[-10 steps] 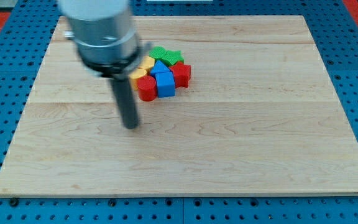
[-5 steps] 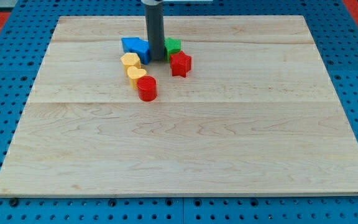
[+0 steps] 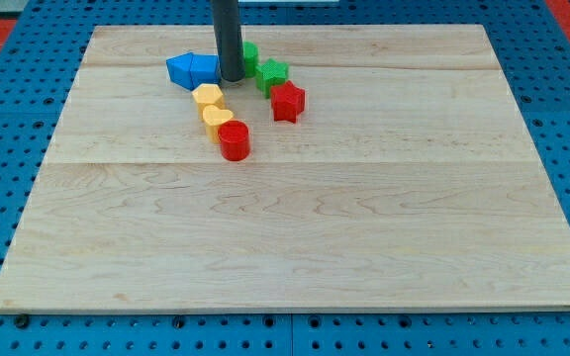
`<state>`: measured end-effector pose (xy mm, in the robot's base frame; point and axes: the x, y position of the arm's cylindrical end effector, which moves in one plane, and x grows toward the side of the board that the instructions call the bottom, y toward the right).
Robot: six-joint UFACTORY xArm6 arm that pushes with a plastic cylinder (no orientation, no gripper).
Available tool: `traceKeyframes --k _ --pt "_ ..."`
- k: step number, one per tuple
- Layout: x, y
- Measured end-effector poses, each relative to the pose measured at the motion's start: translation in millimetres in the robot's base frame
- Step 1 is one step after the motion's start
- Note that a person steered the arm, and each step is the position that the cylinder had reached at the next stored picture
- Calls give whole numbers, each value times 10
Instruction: Move the blue cube and blue triangle to the top left
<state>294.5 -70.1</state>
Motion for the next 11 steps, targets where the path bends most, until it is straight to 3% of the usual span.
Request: traceKeyframes --k 2,6,10,11 --pt "3 -9" --pt "5 -954" --pt "159 -738" --pt "236 -1326"
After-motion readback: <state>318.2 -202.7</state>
